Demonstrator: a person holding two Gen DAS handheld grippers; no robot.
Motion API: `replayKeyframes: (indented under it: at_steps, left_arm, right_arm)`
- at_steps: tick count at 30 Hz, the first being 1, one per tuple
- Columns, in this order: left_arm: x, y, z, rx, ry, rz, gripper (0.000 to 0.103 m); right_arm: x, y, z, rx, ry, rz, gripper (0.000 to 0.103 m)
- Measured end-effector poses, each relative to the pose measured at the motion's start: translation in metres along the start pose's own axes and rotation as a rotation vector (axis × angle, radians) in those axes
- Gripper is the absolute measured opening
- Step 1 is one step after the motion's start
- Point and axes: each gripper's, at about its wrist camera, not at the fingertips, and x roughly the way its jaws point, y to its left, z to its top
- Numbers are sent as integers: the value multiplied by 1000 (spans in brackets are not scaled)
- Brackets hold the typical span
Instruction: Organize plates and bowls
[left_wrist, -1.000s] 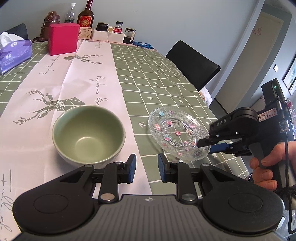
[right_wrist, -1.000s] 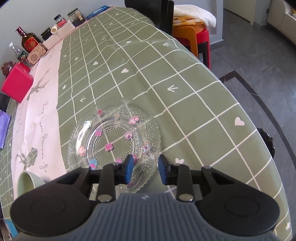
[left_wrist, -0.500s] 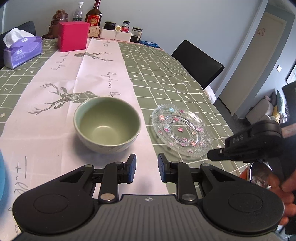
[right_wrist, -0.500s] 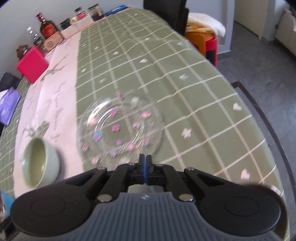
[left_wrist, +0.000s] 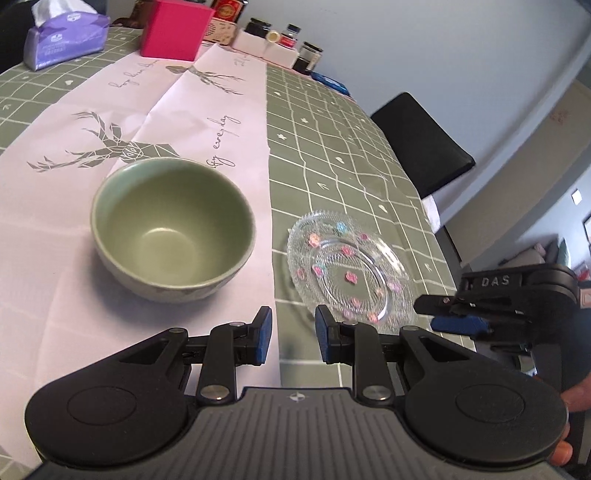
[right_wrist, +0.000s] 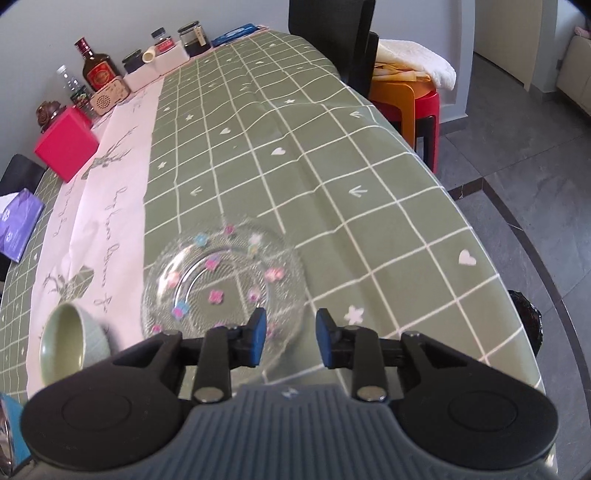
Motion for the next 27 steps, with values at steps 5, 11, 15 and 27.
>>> replayKeyframes:
  at_steps: [5, 11, 15, 27]
  left_arm:
    - [16, -3, 4, -51, -13, 7, 28]
    - [29, -4, 2, -67, -28, 12, 32]
    - [33, -14, 1, -14, -6, 14, 17]
    - [-4, -7, -8, 26, 23, 38, 16]
  right_arm:
    - [16, -7, 14, 37, 12, 22, 29]
    - [29, -11, 16, 54, 34, 42, 29]
    - [29, -12, 14, 63, 52, 69, 10]
    - [-3, 12, -15, -36, 70, -8, 4]
